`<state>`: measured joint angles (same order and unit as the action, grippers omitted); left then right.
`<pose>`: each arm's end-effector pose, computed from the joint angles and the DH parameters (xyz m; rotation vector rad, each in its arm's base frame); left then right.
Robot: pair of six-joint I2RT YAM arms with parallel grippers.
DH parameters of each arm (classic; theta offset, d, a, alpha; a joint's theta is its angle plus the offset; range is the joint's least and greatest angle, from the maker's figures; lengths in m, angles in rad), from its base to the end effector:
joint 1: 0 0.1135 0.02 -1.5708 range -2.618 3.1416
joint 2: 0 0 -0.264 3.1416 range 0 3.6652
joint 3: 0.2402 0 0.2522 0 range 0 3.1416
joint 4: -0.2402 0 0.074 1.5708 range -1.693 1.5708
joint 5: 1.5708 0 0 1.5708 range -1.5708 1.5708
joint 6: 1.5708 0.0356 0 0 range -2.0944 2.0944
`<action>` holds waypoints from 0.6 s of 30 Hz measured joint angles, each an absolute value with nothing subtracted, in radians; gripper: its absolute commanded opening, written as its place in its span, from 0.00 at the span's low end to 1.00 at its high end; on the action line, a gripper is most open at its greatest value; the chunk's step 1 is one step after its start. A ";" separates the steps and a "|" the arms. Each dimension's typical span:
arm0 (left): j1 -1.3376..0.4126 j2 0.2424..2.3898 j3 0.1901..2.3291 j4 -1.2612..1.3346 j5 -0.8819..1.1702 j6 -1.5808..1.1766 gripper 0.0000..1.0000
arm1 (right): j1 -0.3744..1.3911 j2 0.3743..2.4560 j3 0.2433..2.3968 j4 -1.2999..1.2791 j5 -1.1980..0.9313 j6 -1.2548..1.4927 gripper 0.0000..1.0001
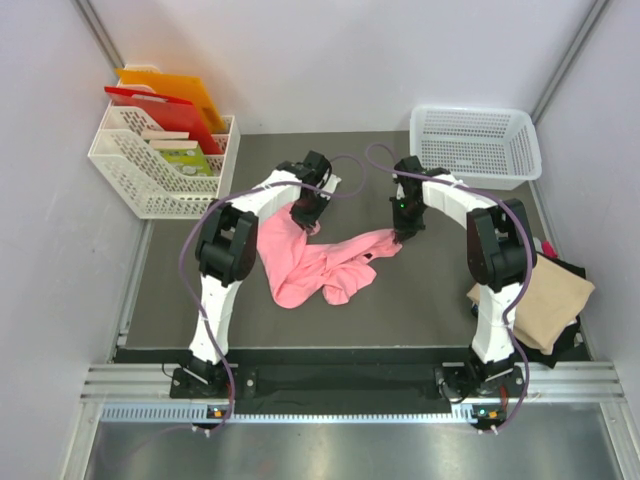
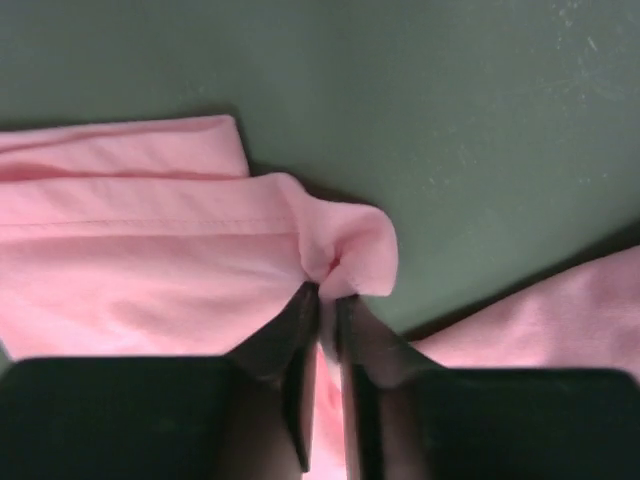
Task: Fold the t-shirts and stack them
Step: Flatten out the tshirt
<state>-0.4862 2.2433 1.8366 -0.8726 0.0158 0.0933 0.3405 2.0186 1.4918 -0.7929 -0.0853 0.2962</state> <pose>0.4106 -0.2176 0.1732 0.8195 2.7369 -0.1040 0.3792 0.1376 0.1741 -0.0804 2.9196 0.2337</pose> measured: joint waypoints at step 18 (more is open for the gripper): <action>-0.246 1.848 1.871 -1.038 -0.045 0.190 0.00 | 0.342 1.840 1.619 -0.856 -0.077 0.295 0.00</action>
